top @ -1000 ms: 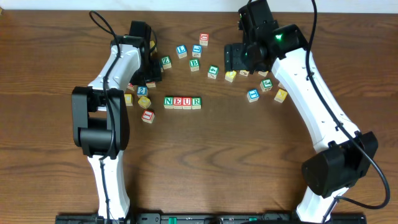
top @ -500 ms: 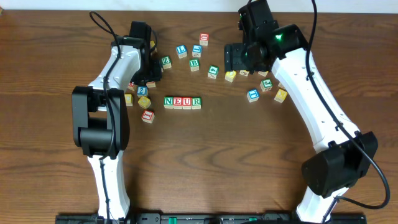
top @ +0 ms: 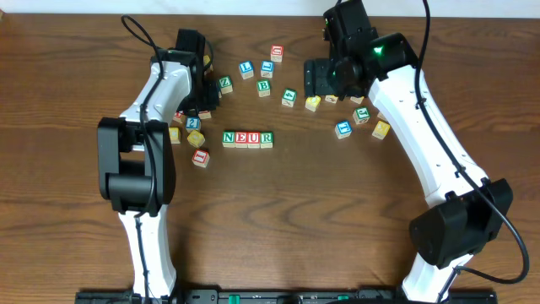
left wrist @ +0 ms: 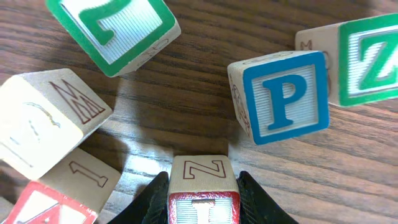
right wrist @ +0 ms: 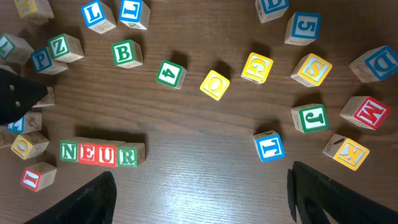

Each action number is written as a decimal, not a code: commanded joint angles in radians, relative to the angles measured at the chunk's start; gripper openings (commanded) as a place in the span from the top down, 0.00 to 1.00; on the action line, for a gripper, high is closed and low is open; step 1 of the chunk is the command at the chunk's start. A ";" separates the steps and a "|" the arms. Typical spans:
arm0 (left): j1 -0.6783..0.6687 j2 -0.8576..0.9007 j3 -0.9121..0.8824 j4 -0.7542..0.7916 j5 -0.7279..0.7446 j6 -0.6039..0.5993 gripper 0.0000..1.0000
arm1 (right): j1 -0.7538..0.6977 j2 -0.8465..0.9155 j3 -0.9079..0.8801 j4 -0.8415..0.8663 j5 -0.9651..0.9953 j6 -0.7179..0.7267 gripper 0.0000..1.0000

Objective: Spell out NEURIPS
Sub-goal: 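Lower and close the left gripper on the red I block, then carry the I block and lower it right of the R block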

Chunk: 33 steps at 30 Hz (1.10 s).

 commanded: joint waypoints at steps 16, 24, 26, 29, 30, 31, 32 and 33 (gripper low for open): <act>-0.078 -0.213 -0.008 -0.054 -0.016 0.002 0.69 | -0.019 0.009 0.009 -0.005 0.064 -0.005 0.18; -0.171 -0.222 -0.008 -0.074 -0.016 -0.029 0.69 | -0.120 0.000 0.009 -0.045 0.063 -0.005 0.19; -0.199 -0.222 -0.008 -0.079 -0.016 -0.053 0.69 | -0.156 -0.004 0.009 -0.061 0.063 -0.005 0.20; -0.239 -0.223 -0.008 -0.087 -0.016 -0.088 0.69 | -0.196 -0.004 0.009 -0.080 0.055 -0.005 0.18; -0.257 -0.223 -0.008 -0.094 -0.016 -0.101 0.69 | -0.211 -0.004 0.009 -0.087 0.050 -0.005 0.18; -0.276 -0.223 -0.008 -0.103 -0.016 -0.113 0.69 | -0.223 -0.004 0.009 -0.093 0.047 -0.005 0.18; -0.292 -0.223 -0.008 -0.110 -0.015 -0.123 0.69 | -0.230 -0.004 0.009 -0.096 0.044 -0.005 0.18; -0.311 -0.223 -0.008 -0.118 -0.015 -0.133 0.69 | -0.239 -0.004 0.009 -0.100 0.043 -0.005 0.18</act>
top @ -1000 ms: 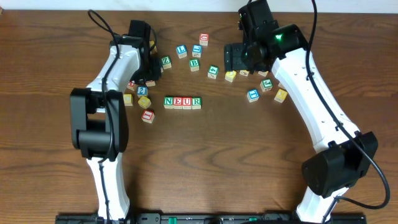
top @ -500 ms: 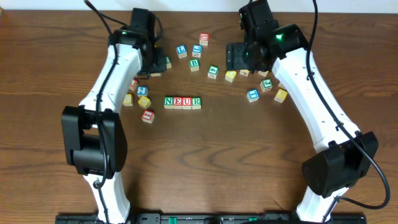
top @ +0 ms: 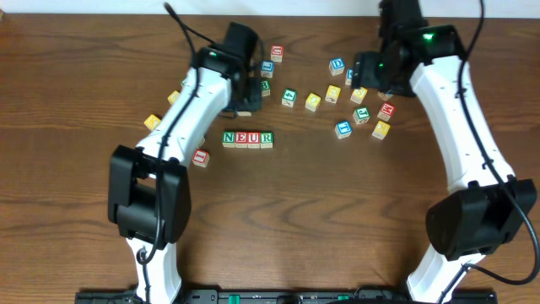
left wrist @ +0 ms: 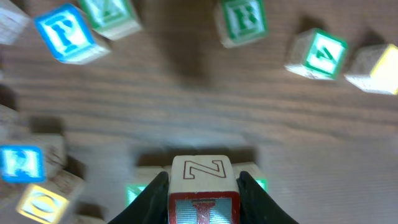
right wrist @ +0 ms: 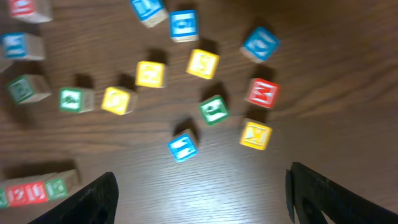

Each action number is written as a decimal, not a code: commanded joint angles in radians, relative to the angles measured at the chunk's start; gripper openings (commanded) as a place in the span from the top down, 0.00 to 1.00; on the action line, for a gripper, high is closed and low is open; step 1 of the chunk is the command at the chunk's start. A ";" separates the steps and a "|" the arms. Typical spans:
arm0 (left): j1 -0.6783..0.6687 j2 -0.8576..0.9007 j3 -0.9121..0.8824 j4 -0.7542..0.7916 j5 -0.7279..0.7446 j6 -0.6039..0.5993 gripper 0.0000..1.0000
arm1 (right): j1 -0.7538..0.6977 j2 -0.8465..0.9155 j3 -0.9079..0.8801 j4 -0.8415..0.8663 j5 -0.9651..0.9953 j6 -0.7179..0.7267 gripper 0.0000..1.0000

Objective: Spell out NEURIPS
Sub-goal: 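Carry the I block and lower it right of the R block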

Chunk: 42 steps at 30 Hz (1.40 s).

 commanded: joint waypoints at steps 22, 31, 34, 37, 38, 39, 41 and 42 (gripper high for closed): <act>-0.282 0.095 -0.013 0.021 -0.163 -0.201 0.69 | -0.040 -0.004 0.009 -0.074 0.001 -0.023 0.11; -0.282 0.154 -0.015 0.024 -0.167 -0.317 0.69 | -0.040 -0.004 0.009 -0.079 0.001 -0.023 0.11; -0.282 0.171 -0.015 0.037 -0.166 -0.320 0.69 | -0.040 -0.004 0.009 -0.082 0.001 -0.023 0.10; -0.282 0.188 -0.015 0.040 -0.167 -0.333 0.69 | -0.040 -0.004 0.009 -0.087 0.001 -0.023 0.10; -0.281 0.196 -0.015 0.040 -0.166 -0.337 0.69 | -0.040 -0.004 0.009 -0.090 0.001 -0.023 0.10; -0.280 0.201 -0.015 0.040 -0.166 -0.343 0.69 | -0.040 -0.004 0.009 -0.092 0.001 -0.023 0.10; -0.278 0.210 -0.015 0.039 -0.166 -0.346 0.69 | -0.040 -0.004 0.009 -0.093 0.001 -0.025 0.10; -0.278 0.214 -0.015 0.040 -0.166 -0.346 0.69 | -0.040 -0.004 0.009 -0.093 0.001 -0.031 0.10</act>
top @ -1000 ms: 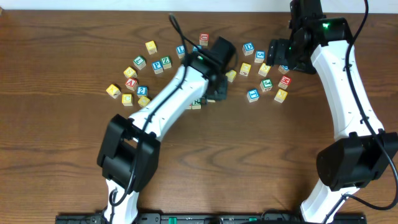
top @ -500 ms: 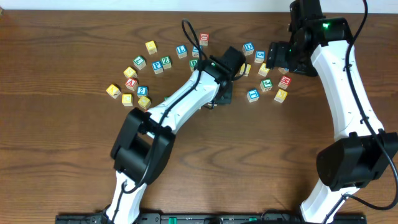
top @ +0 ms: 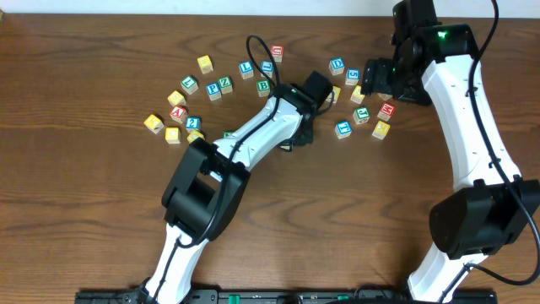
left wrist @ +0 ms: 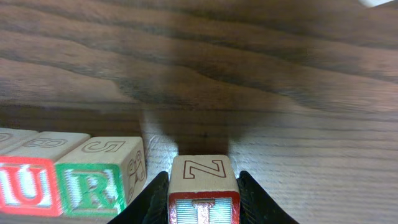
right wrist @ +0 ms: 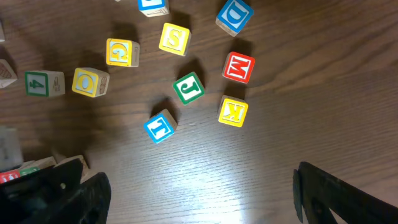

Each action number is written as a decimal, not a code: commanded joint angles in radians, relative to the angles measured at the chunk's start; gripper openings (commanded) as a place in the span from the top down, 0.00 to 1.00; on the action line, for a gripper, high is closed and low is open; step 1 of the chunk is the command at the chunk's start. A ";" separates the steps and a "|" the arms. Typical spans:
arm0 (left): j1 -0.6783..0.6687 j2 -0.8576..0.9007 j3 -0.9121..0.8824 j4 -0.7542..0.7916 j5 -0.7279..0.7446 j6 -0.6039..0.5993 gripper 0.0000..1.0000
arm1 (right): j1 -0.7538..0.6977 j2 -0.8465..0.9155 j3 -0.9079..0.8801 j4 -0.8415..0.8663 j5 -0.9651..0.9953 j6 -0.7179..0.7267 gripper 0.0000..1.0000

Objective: Spell out NEURIPS
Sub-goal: 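Carry the I block and lower it right of the R block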

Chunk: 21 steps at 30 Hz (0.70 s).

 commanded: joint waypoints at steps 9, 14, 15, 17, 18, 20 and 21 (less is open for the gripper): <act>0.005 0.026 -0.015 -0.001 -0.017 -0.028 0.69 | -0.003 -0.004 0.009 -0.004 0.002 -0.023 0.10; 0.005 0.026 -0.015 0.000 -0.017 -0.027 0.69 | -0.004 -0.004 0.009 -0.004 0.002 -0.023 0.09; 0.005 0.026 -0.015 -0.001 -0.017 -0.027 0.68 | -0.003 -0.004 0.009 -0.004 0.002 -0.023 0.09; 0.005 0.026 -0.015 0.000 -0.017 -0.027 0.68 | -0.003 -0.004 0.009 -0.004 0.002 -0.023 0.09; 0.005 0.026 -0.015 0.000 -0.017 -0.027 0.68 | -0.003 -0.004 0.009 -0.004 0.002 -0.023 0.09; 0.005 0.026 -0.015 0.000 -0.017 -0.027 0.67 | -0.003 -0.004 0.009 -0.004 0.002 -0.023 0.09; 0.005 0.026 -0.015 -0.001 -0.017 -0.027 0.67 | -0.003 -0.004 0.009 -0.004 0.002 -0.023 0.09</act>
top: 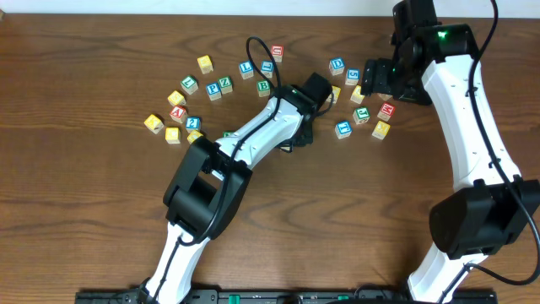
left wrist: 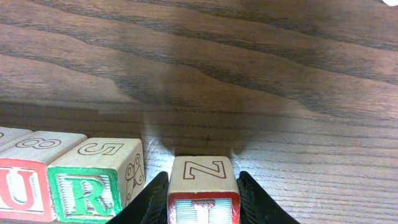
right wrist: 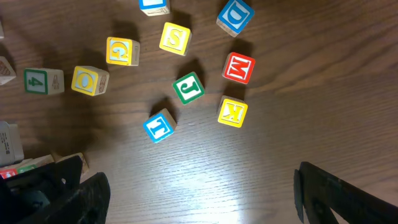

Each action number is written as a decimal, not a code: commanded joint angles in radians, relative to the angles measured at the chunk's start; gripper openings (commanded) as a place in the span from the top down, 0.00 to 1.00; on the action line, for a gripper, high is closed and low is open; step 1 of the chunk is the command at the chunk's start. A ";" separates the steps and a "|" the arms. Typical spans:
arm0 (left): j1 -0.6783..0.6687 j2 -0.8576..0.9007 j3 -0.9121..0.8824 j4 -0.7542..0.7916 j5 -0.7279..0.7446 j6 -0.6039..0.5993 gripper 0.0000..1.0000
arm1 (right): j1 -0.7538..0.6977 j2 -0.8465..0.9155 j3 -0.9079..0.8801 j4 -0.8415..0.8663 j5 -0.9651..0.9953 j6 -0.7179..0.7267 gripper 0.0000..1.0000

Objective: Spell out NEURIPS
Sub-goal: 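Carry the I block and lower it right of the R block, then open the left gripper and raise it away from the row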

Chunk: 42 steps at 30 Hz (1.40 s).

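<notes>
My left gripper (left wrist: pixel 202 200) is shut on the red-framed I block (left wrist: pixel 202 194), whose upper face shows a Z outline. The block sits low over the table, just right of the green R block (left wrist: pixel 87 190), with a narrow gap between them. The red U block (left wrist: pixel 22 194) is left of R. From overhead, the left arm (top: pixel 278 114) covers most of the row. The yellow S block (right wrist: pixel 175 38) lies in the right cluster and the blue P block (top: pixel 211 90) in the left one. My right gripper (right wrist: pixel 200 186) hangs open, high over the right cluster.
Loose blocks lie around the right gripper's view: green J (right wrist: pixel 188 88), red M (right wrist: pixel 239 67), yellow K (right wrist: pixel 232 111), blue T (right wrist: pixel 160 126), blue D (right wrist: pixel 235 17). Another scatter of blocks (top: pixel 181 105) lies at the left back of the wooden table (top: pixel 84 211).
My left gripper has sunk slightly with the I block, which now sits nearer the table beside R. The right arm has not moved.
My left gripper was shut on the I block in the left cluster beside the P block. Then it held the block over the NEUR row while the right arm had swung right. Then it was low, right of R, and is lower still now.
</notes>
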 commanded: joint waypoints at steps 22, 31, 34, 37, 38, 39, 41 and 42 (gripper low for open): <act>0.006 -0.104 0.018 -0.011 -0.014 0.142 0.57 | -0.003 -0.004 0.009 -0.003 0.002 -0.008 0.08; 0.056 -0.321 0.018 -0.049 -0.014 0.203 0.57 | -0.003 -0.004 0.009 0.004 -0.029 -0.008 0.08; 0.108 -0.398 0.018 -0.075 -0.014 0.203 0.57 | 0.002 -0.003 0.008 0.006 -0.062 -0.008 0.09; 0.175 -0.472 0.018 -0.109 -0.013 0.207 0.57 | 0.019 -0.001 0.006 0.009 -0.074 -0.008 0.09; 0.199 -0.494 0.018 -0.122 -0.014 0.208 0.57 | 0.028 0.002 0.002 0.009 -0.074 -0.008 0.09; 0.228 -0.518 0.018 -0.139 -0.013 0.215 0.57 | 0.039 0.003 -0.004 0.009 -0.074 -0.008 0.09; 0.280 -0.555 0.018 -0.167 -0.009 0.232 0.57 | 0.059 0.009 -0.015 0.008 -0.080 -0.008 0.09; 0.305 -0.570 0.018 -0.181 -0.009 0.240 0.57 | 0.071 0.010 -0.023 0.008 -0.087 -0.008 0.09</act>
